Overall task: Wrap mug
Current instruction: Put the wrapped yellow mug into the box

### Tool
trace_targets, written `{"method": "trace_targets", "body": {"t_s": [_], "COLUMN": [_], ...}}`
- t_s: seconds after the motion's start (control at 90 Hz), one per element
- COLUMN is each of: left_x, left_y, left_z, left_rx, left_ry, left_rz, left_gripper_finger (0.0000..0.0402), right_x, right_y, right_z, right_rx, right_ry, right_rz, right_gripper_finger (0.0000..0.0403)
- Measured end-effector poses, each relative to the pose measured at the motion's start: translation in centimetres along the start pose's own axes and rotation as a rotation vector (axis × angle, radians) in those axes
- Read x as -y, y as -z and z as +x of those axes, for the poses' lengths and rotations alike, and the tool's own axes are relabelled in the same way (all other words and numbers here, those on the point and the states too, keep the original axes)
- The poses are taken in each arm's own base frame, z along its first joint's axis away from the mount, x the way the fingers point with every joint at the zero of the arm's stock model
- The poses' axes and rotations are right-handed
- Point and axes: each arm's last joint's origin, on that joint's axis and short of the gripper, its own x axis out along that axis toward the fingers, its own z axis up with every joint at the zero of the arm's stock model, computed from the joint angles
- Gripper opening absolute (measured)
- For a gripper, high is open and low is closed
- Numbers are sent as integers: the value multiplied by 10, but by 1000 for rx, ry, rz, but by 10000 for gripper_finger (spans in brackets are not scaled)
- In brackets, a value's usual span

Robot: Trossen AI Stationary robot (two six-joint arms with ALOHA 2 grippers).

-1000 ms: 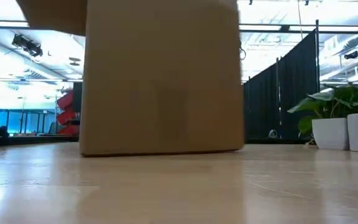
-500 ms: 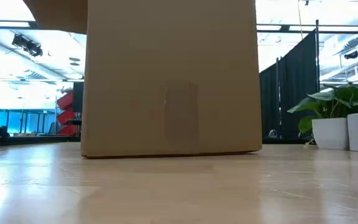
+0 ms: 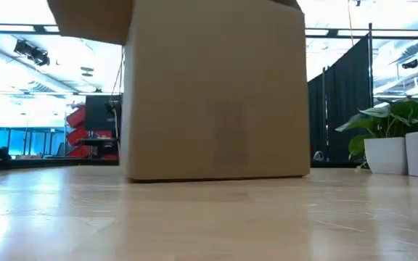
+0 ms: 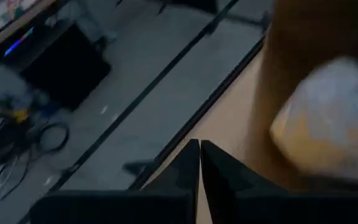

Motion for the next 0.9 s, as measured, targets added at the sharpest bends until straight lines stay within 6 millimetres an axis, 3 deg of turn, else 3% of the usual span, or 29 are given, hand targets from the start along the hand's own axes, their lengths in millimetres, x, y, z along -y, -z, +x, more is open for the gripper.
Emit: {"method": "trace_targets", "body": {"t_s": [0.133, 0.333, 0.456, 0.711, 0.9], "left_x": [14, 44, 58, 65, 64], "left_y": [14, 40, 55, 68, 66], "left_z": [29, 73, 93, 104, 99], "left_rx": [-90, -180, -218, -255, -245], "left_ry": [-21, 77, 158, 213, 229], "left_rz": [40, 73, 75, 56, 51], "left_gripper_finger": [0, 0, 0, 0, 0], "right_x": [3, 3, 3, -2, 4], "right_y": [13, 36, 43, 41, 27], "right_z": [-7, -8, -10, -14, -46], "right_rx": [-148, -318, -403, -396, -323], "right_ry": [-44, -446, -511, -517, -461], "right_rz": [6, 187, 248, 231, 200], "right_gripper_finger": [31, 31, 36, 169, 264]}}
